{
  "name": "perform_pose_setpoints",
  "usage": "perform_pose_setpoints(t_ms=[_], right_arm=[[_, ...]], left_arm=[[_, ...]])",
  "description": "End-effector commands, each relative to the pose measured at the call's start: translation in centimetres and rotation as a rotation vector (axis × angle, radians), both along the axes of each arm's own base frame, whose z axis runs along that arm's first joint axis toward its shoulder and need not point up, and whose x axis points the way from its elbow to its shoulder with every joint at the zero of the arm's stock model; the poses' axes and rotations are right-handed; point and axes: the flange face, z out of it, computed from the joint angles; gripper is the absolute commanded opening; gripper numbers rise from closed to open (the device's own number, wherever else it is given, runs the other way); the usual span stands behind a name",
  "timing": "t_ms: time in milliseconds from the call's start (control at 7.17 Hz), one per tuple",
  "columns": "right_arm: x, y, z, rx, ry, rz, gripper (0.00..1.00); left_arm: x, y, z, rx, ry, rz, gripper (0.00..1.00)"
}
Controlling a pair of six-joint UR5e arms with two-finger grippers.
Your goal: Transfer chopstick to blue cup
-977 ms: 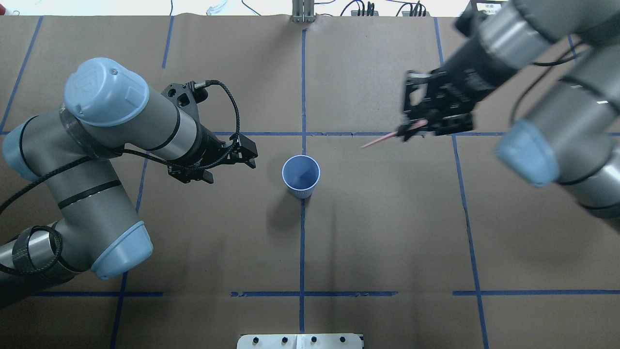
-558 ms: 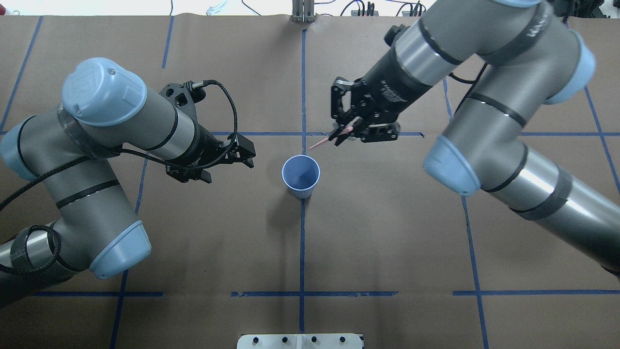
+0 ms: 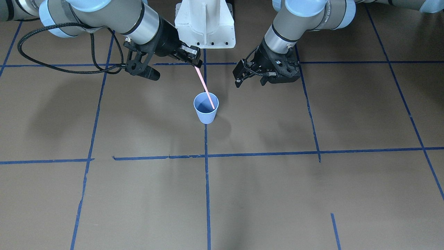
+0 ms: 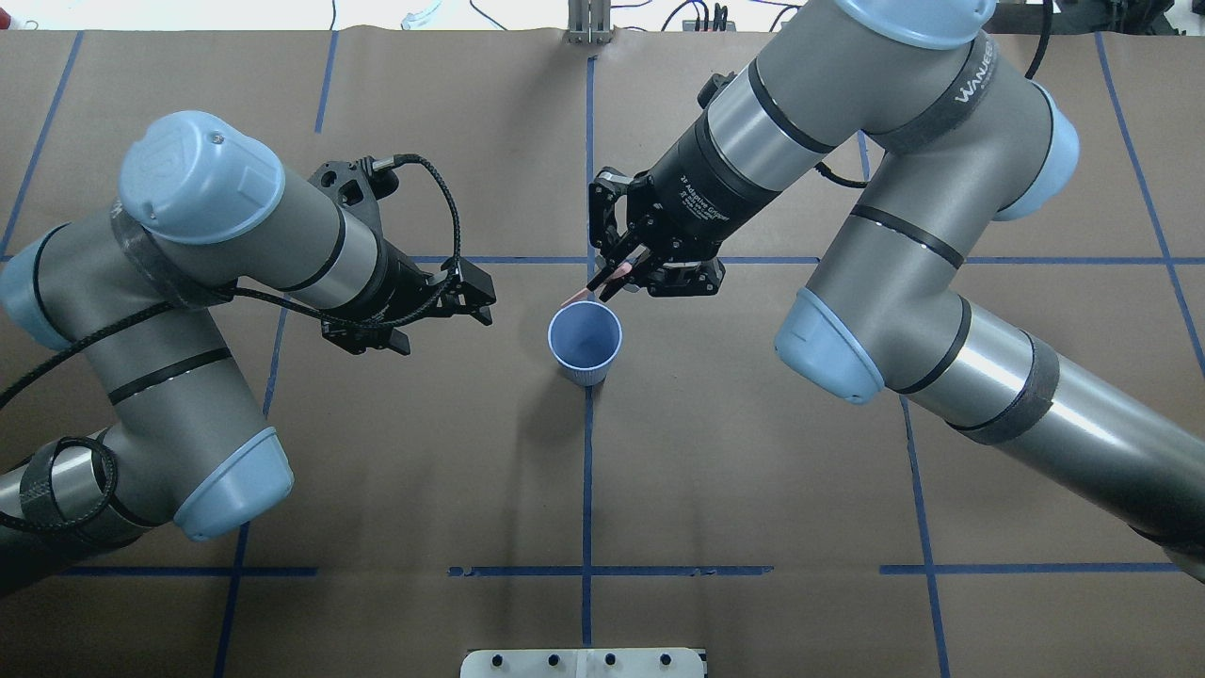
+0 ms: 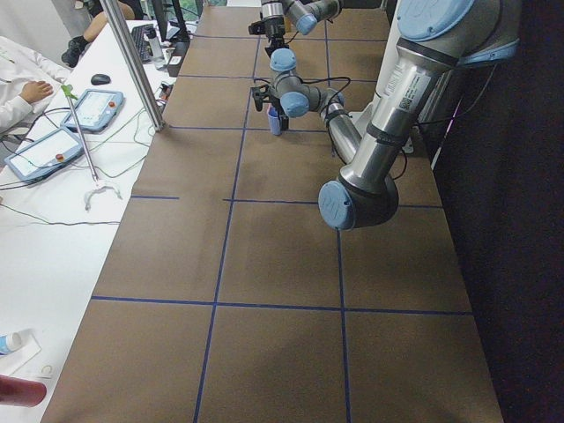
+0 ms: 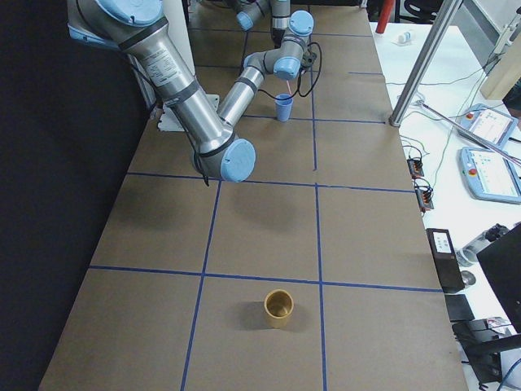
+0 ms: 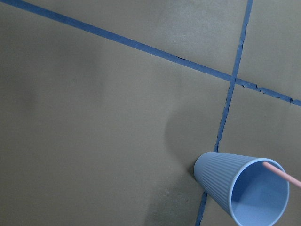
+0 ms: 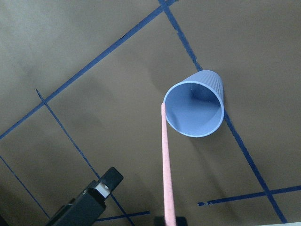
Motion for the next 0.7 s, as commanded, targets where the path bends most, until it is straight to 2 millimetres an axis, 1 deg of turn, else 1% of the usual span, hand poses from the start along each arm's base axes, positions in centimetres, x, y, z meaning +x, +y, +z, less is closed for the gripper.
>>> perform_pose_setpoints(t_ms=[0,140,279,419,558], right_arm=[[-0.4,0.4,0.4,-0.008,0.005,-0.009,0.06],[-0.5,0.4,0.7,-0.01,0.008,-0.011,0.34],[-0.9,0.6,1.3,-0.016,0.016,-0.017,0.57],[-1.1,0.6,1.8,-0.021,0.022,-0.019,0.67],[-0.9,0.6,1.8,-0.022,0.022,-0.016,0.69]], left_arm=[[0.0,0.0,0.0,0.0,0.0,0.0,1.0],[0.0,0.0,0.0,0.0,0.0,0.0,1.0],[0.0,0.0,0.0,0.0,-0.001,-0.001,1.0],[0.0,0.0,-0.1,0.001,0.001,-0.001,1.0],[-0.1,0.0,-0.1,0.002,0.002,-0.002,1.0]])
